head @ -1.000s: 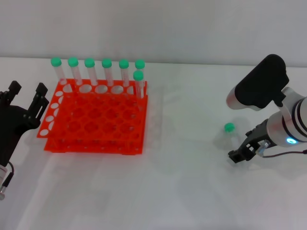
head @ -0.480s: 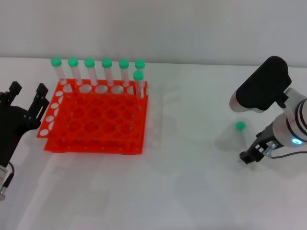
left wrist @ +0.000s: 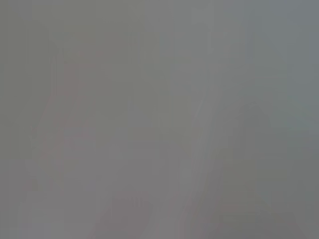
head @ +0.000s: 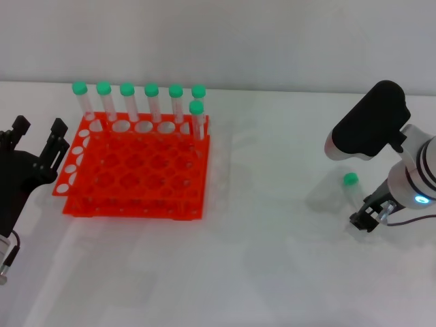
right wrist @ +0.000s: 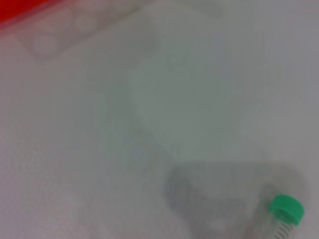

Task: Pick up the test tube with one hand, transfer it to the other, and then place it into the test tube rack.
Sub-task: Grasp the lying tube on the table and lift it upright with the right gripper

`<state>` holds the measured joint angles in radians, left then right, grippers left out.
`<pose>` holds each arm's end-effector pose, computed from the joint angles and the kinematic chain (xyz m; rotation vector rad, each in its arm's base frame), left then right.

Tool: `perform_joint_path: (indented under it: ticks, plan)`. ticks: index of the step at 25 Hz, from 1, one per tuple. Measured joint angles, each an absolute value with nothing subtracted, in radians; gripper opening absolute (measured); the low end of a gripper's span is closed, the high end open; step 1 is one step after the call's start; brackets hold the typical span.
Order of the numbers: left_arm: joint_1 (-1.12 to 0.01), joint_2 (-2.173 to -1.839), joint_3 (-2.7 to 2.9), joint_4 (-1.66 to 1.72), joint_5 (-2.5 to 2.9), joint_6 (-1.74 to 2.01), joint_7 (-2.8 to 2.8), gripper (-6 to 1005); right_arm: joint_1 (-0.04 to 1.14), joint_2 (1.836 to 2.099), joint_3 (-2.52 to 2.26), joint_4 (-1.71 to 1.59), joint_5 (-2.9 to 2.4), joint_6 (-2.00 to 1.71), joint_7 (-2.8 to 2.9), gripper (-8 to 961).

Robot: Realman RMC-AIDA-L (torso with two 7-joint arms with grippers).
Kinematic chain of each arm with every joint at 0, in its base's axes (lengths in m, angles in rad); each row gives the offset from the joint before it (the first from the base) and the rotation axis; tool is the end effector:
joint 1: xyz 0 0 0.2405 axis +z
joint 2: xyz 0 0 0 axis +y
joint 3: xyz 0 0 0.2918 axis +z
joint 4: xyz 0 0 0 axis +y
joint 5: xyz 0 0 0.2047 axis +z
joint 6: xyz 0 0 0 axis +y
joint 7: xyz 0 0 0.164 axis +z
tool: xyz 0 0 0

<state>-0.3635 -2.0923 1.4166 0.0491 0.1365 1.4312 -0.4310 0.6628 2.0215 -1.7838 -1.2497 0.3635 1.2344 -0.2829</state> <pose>-0.3548 0.3203 -0.0102 -1.5897 -0.5533 -0.9370 0.2164 0.4020 -0.0685 -2.3700 0.6715 -0.6389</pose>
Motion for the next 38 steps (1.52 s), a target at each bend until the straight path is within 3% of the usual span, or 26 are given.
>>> perform_joint_path:
  ticks: [4,23,38]
  plan:
    - [-0.364,-2.092,1.416,0.049,0.136,1.431,-0.431,682,0.678,2.019,-1.781,-1.232,0.365,1.25,-0.272,362]
    - [-0.364,-2.092,1.419,0.047,0.137,1.431,-0.431,680,0.765,2.021,-1.777,-1.134,0.334,1.319,-0.262,242]
    - [-0.36,-2.092,1.419,0.048,0.137,1.431,-0.435,680,0.775,2.019,-1.756,-1.13,0.334,1.307,-0.266,204]
